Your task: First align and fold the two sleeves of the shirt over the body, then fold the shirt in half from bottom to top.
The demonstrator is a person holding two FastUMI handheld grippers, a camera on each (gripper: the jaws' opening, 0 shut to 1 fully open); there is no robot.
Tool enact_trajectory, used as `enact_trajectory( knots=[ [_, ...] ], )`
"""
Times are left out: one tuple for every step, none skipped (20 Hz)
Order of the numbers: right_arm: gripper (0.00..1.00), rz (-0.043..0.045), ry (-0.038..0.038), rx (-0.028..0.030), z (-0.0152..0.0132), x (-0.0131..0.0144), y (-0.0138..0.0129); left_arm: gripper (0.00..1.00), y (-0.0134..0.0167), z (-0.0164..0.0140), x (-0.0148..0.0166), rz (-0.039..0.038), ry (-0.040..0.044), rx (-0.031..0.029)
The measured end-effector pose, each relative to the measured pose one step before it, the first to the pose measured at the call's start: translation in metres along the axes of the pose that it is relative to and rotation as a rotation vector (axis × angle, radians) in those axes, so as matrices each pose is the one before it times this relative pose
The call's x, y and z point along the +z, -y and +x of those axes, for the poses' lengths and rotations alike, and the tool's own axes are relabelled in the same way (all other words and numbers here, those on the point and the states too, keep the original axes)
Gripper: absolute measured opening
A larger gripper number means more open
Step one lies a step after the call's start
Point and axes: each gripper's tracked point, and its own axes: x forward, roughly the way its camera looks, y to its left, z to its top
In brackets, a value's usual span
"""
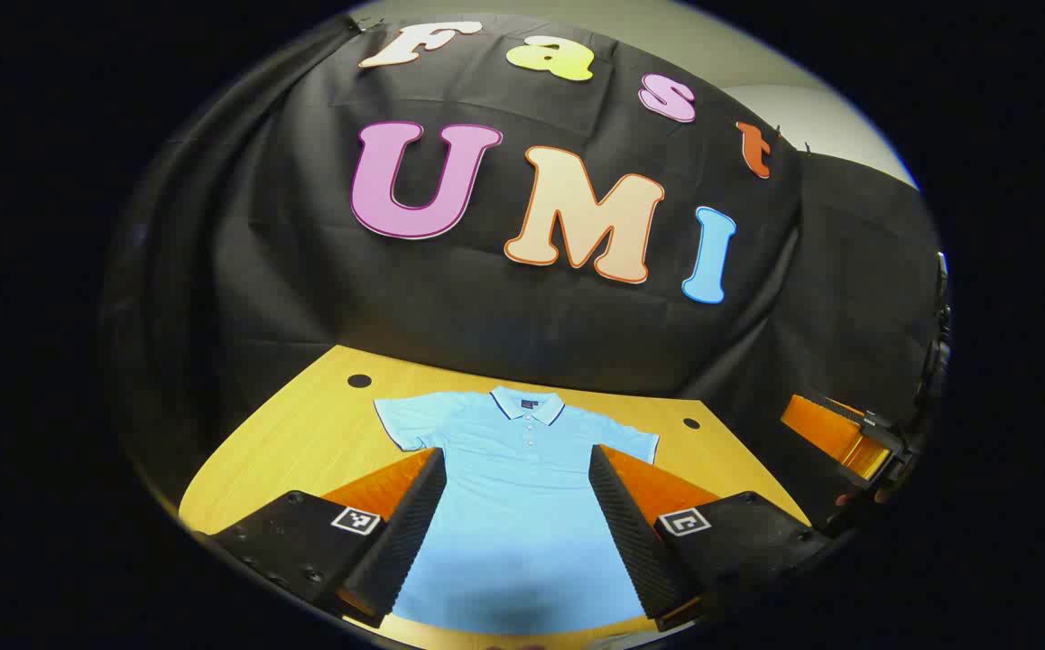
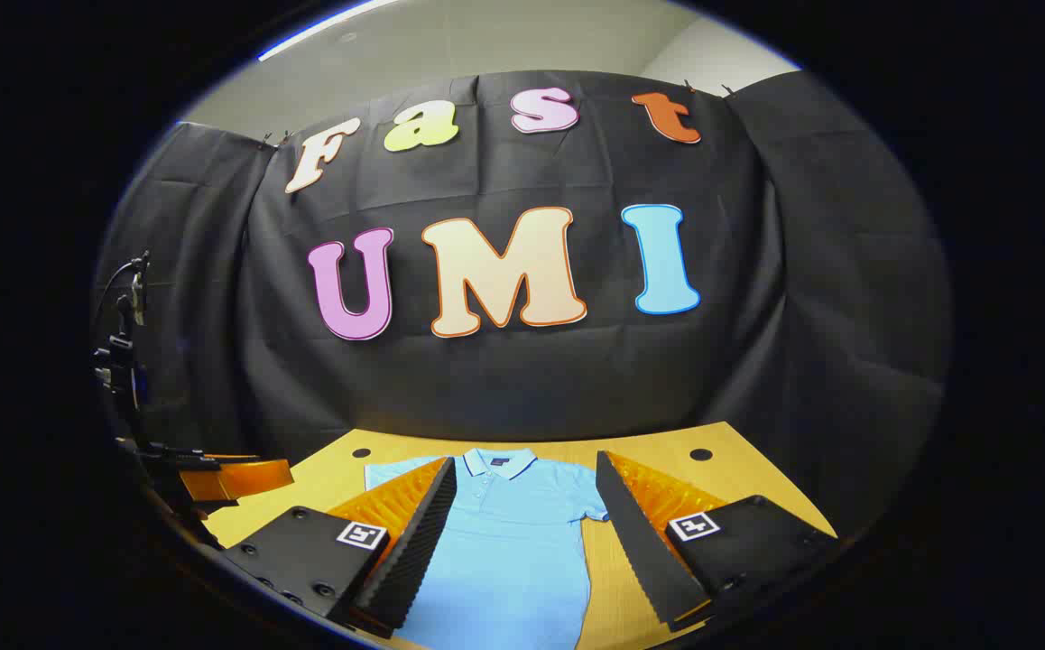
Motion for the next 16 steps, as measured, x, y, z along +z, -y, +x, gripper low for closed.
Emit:
enact_trajectory(
  knots=[
    [0.97,0.00465,0.00204,-0.00421,-0.00081,0.00041,0.00013,0.95,0.00105,0.00023,-0.00025,0.00539,-0.00120,-0.00491],
    [0.97,0.00929,0.00136,-0.00084,-0.00149,0.00119,-0.00028,0.95,-0.00006,0.00007,0.00012,0.00724,-0.00064,-0.00341],
    [0.97,0.00977,0.00226,-0.00267,-0.00124,0.00078,-0.00012,0.95,0.00081,0.00062,-0.00113,0.00701,-0.00549,-0.00369],
    [0.98,0.00618,0.00421,-0.00370,-0.00019,0.00159,0.00061,0.95,0.00130,0.00060,-0.00010,0.00537,-0.00355,-0.00513],
    [0.98,0.00126,0.00361,-0.00572,-0.00103,0.00041,0.00080,0.95,0.00219,0.00104,0.00011,0.00413,-0.00157,-0.00674],
    [0.93,-0.00132,0.00058,-0.00511,-0.00078,0.00012,0.00115,0.95,0.00127,0.00040,0.00071,0.00293,-0.00246,-0.00513],
    [0.93,-0.00070,-0.00320,-0.00535,-0.00112,-0.00162,0.00127,0.95,0.00018,-0.00062,-0.00157,0.00386,-0.00228,-0.00667],
    [0.97,0.00082,-0.00335,-0.00509,-0.00103,-0.00040,0.00110,0.95,0.00061,-0.00064,-0.00023,0.00413,-0.00003,-0.00424],
    [0.97,0.00263,-0.00392,-0.00433,-0.00070,-0.00238,0.00105,0.95,0.00083,0.00080,0.00123,0.00387,-0.00169,-0.00307],
    [0.97,0.00383,-0.00339,-0.00268,-0.00063,-0.00054,0.00078,0.95,0.00049,0.00026,-0.00077,0.00247,-0.00207,-0.00315],
    [0.97,0.00258,-0.00531,-0.00171,-0.00068,-0.00153,-0.00024,0.95,0.00016,0.00132,-0.00135,0.00123,-0.00361,-0.00159],
    [0.97,-0.00038,-0.00731,-0.00215,-0.00010,-0.00211,0.00074,0.95,-0.00015,-0.00052,-0.00158,-0.00029,-0.00353,-0.00151],
    [0.97,-0.00236,-0.00692,-0.00340,-0.00055,-0.00244,0.00110,0.95,0.00111,-0.00039,-0.00349,-0.00104,-0.00610,-0.00366],
    [0.97,-0.00272,-0.00351,-0.00251,-0.00039,-0.00164,0.00107,0.95,0.00102,0.00060,-0.00126,0.00004,-0.00485,-0.00163],
    [0.97,-0.00212,-0.00324,-0.00198,0.00000,-0.00114,0.00073,0.95,-0.00128,0.00152,-0.00082,0.00129,-0.00100,0.00064],
    [0.97,-0.00086,-0.00258,-0.00126,0.00082,-0.00052,0.00078,0.96,-0.00093,0.00046,-0.00071,0.00144,-0.00231,0.00331]
  ],
)
